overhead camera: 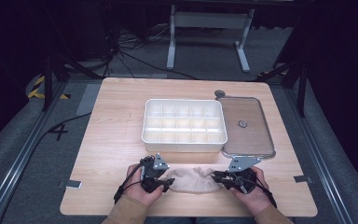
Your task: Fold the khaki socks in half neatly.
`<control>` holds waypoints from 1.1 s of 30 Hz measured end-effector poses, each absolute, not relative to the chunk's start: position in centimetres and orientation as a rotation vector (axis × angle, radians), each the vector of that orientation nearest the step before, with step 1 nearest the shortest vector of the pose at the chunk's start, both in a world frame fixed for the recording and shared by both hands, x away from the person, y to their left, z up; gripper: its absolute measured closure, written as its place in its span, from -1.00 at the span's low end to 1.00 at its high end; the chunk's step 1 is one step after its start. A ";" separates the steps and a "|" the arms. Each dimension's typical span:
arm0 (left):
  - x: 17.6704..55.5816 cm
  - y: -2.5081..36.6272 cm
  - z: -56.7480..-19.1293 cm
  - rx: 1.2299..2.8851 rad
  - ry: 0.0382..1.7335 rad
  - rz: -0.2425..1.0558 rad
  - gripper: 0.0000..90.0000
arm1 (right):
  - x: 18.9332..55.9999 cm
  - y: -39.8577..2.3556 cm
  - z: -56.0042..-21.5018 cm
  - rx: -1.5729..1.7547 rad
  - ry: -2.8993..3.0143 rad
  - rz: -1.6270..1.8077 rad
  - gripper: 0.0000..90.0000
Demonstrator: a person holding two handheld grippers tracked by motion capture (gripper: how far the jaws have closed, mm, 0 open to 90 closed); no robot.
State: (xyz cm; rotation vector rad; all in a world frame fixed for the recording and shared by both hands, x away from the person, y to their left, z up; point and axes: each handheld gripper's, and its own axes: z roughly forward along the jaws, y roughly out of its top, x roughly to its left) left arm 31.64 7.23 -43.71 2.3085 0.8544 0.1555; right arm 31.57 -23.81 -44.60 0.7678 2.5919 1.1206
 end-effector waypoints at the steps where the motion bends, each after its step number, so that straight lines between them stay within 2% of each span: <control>1: 31.6 7.2 -43.7 2.309 0.854 0.156 0.08 | 31.6 -23.8 -44.6 0.768 2.592 1.121 0.73; 2: 31.5 7.1 -43.0 2.334 0.848 0.192 0.16 | 31.5 -23.8 -44.5 0.769 2.591 1.129 0.72; 5: 31.4 7.1 -42.5 2.322 0.852 0.216 0.07 | 31.5 -23.8 -44.5 0.760 2.583 1.131 0.71; 6: 31.4 7.2 -42.3 2.341 0.875 0.164 0.07 | 31.5 -23.8 -44.5 0.762 2.584 1.133 0.70; 8: 31.5 7.2 -42.4 2.350 0.902 0.155 -0.09 | 31.4 -23.8 -44.4 0.768 2.588 1.132 0.69; 13: 31.5 6.9 -42.1 2.351 0.978 0.239 -0.12 | 31.3 -23.7 -44.2 0.766 2.581 1.133 0.68; 16: 31.7 6.7 -41.9 2.343 1.015 0.221 -0.06 | 31.2 -23.7 -44.2 0.771 2.583 1.132 0.68; 19: 31.6 6.7 -41.9 2.298 0.979 0.113 0.40 | 31.1 -23.7 -44.0 0.768 2.577 1.140 0.68; 21: 31.7 6.7 -41.9 2.286 0.987 0.084 0.46 | 31.1 -23.6 -43.9 0.765 2.579 1.144 0.66; 25: 32.2 6.7 -42.4 2.288 0.998 0.046 0.44 | 31.0 -23.4 -44.0 0.763 2.577 1.170 0.64; 28: 32.6 6.9 -43.0 2.241 1.048 -0.050 0.50 | 30.9 -23.3 -44.0 0.750 2.579 1.192 0.64; 33: 32.9 6.8 -43.4 2.230 1.130 -0.098 0.56 | 30.6 -23.1 -44.3 0.754 2.593 1.189 0.64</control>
